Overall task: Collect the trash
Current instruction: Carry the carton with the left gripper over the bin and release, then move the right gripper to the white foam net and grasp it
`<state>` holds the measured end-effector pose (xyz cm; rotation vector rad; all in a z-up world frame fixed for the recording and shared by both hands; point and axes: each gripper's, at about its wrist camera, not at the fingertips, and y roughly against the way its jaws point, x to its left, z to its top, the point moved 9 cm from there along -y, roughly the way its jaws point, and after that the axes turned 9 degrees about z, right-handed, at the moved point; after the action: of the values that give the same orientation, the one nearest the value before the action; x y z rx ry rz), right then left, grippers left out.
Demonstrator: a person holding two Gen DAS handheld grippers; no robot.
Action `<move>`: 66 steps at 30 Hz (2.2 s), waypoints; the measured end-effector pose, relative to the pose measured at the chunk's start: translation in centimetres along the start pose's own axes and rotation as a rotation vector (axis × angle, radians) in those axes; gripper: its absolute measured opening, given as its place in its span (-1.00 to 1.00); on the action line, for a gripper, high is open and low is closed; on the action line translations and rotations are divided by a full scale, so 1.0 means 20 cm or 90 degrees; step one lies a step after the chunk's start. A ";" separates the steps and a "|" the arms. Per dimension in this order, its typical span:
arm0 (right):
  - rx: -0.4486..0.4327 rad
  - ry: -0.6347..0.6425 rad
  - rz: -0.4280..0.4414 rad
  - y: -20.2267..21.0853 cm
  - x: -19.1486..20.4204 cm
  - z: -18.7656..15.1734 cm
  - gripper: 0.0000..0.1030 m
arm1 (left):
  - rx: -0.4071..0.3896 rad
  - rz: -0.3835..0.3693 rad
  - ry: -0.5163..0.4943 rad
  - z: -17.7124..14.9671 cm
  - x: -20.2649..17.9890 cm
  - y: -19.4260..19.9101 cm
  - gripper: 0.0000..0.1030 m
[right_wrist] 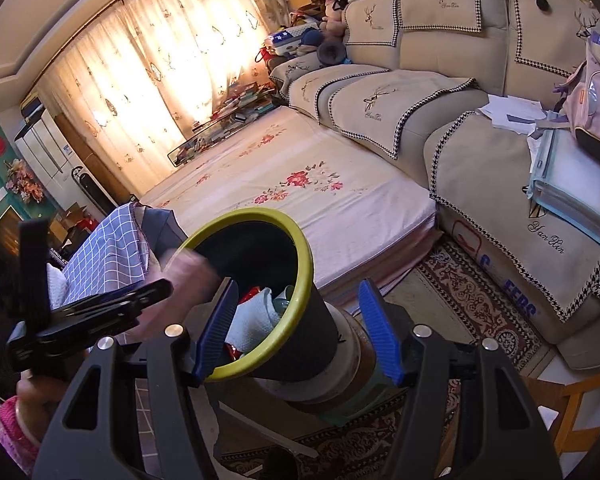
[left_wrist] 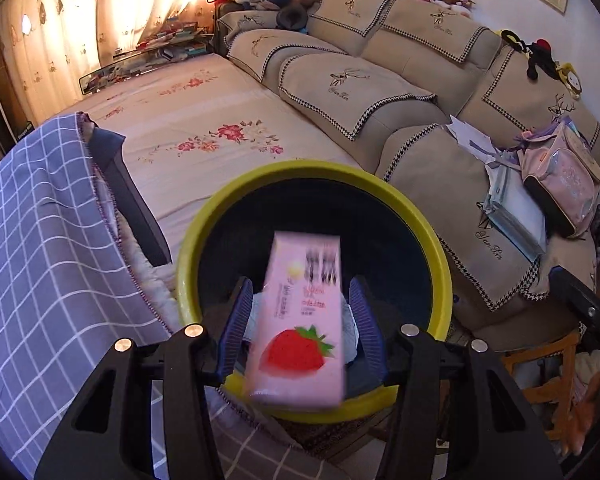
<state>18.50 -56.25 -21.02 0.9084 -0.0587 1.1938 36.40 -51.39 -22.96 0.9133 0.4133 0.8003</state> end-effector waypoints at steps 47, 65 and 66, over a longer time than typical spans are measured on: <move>0.224 0.505 0.315 -1.09 2.42 -0.41 0.44 | -0.181 0.306 0.365 -1.07 2.19 1.04 0.66; 0.340 0.605 0.236 -1.66 2.76 -0.62 0.73 | -0.160 0.292 0.378 -1.09 2.18 0.96 0.66; 0.346 0.611 0.232 -1.66 2.75 -0.65 0.73 | -0.159 0.289 0.379 -1.09 2.18 0.96 0.66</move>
<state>62.85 -7.95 -21.84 0.7071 0.9447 1.9340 42.63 0.48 -18.94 0.5220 0.6130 1.5179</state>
